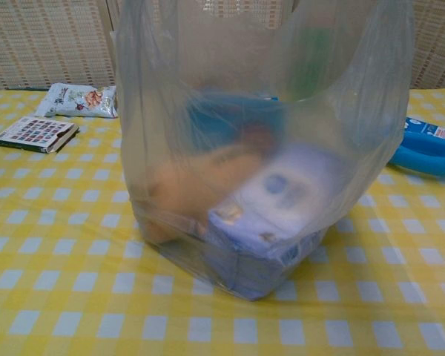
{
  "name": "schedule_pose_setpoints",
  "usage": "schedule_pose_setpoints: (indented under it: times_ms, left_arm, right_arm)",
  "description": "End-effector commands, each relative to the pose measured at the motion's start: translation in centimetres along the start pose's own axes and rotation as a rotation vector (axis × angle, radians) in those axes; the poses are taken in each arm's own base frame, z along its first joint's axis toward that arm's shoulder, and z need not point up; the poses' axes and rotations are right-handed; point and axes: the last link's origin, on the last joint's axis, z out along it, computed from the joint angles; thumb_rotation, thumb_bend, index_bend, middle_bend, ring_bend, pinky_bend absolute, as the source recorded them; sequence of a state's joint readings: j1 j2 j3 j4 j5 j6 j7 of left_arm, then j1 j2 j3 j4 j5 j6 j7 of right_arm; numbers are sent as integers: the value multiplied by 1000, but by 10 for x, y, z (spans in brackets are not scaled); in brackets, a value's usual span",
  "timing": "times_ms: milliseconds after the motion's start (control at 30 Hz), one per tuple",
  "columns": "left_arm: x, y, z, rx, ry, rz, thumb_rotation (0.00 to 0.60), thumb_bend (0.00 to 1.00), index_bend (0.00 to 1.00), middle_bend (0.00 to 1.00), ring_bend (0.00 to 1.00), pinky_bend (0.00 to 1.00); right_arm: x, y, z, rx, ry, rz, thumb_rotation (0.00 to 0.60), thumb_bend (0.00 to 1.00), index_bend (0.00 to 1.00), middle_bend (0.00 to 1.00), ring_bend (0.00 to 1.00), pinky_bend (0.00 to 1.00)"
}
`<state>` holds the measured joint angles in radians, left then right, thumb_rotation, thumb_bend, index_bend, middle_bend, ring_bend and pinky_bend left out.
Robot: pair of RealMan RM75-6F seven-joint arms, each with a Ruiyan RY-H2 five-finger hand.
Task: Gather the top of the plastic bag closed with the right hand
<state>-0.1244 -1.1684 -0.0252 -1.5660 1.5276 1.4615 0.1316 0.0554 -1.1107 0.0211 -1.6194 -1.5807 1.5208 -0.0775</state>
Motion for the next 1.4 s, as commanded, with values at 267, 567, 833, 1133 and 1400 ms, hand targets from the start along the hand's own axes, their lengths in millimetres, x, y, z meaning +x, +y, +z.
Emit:
schedule_pose_setpoints:
  times_ms: [267, 567, 833, 1133, 1400]
  left_arm:
    - [1, 2, 0, -8, -2, -19, 600, 296, 0, 59, 50, 16]
    - [2, 2, 0, -9, -17, -38, 600, 296, 0, 63, 53, 16]
    - [6, 1, -4, -3, -1, -26, 600, 296, 0, 75, 71, 25]
    - [14, -1, -9, -13, 21, -69, 600, 296, 0, 78, 85, 37]
    - [18, 2, 1, -39, 84, -86, 600, 296, 0, 77, 101, 57]
  right_arm:
    - [2, 0, -3, 12, 6, 5, 600, 156, 0, 0, 0, 0]
    - [-2, -25, 6, 265, -96, 293, 600, 156, 0, 0, 0, 0]
    - [22, -60, 35, 516, -70, 394, 600, 155, 0, 0, 0, 0]
    - [33, -104, 62, 579, -133, 440, 600, 156, 0, 0, 0, 0]
    - [42, -135, 80, 628, -196, 471, 600, 155, 0, 0, 0, 0]
